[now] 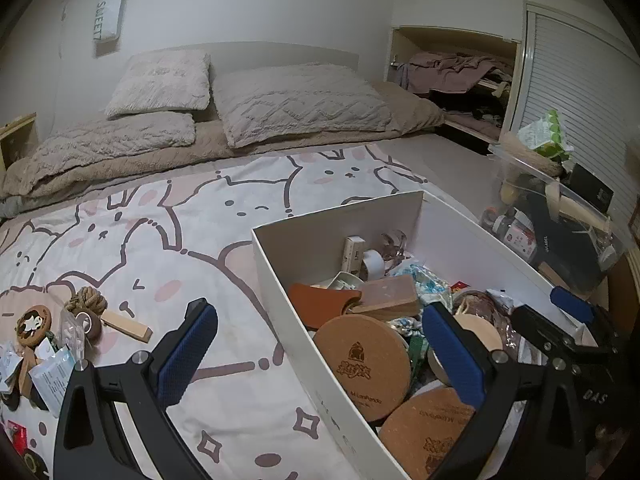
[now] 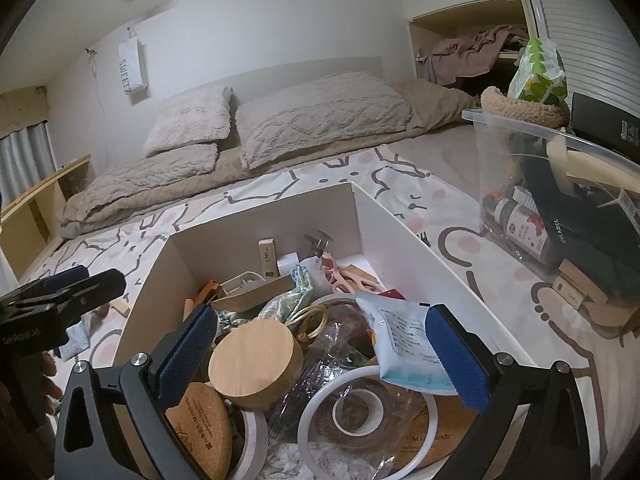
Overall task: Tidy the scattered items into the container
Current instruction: 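Withdraw both open tools from the white box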
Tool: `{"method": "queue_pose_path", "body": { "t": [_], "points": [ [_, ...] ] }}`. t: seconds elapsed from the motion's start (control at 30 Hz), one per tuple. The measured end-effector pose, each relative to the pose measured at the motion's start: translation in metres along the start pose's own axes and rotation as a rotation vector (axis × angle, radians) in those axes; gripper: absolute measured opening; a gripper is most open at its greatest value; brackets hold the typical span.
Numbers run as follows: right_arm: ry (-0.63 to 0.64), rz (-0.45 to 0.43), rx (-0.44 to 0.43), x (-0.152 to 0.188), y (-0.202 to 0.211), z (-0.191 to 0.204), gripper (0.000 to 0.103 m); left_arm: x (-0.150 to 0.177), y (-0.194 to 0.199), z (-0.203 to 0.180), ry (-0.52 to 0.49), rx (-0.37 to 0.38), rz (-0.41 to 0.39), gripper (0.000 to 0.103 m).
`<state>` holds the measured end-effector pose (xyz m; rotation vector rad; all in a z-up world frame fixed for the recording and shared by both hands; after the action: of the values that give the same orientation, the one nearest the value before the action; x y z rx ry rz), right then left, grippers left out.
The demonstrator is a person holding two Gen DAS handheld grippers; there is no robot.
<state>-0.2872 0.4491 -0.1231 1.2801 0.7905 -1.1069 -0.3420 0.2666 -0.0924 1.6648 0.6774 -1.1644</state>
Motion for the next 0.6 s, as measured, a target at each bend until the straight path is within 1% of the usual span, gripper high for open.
{"method": "queue_pose_path", "body": {
  "t": [0.2, 0.6],
  "points": [
    [-0.001, 0.0, 0.003, 0.0, 0.0, -0.001, 0.103, 0.0, 0.008, 0.002, -0.004, 0.006, -0.008, 0.103],
    [0.0, -0.017, -0.008, -0.002, 0.001, 0.001, 0.103, 0.003, 0.021, 0.026, 0.005, -0.031, -0.022, 0.103]
  ]
}}
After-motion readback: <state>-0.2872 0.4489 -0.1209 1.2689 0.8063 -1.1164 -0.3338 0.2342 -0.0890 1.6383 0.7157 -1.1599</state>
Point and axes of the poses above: each gripper's, at about its wrist camera, not at the fingertips, and y roughly against the way its jaws point, z to its left, x to its underside, the point moved 6 cm from there along -y, roughly the way its jaws point, and after that the axes turned 14 degrees about -z, right-handed, at the moved point
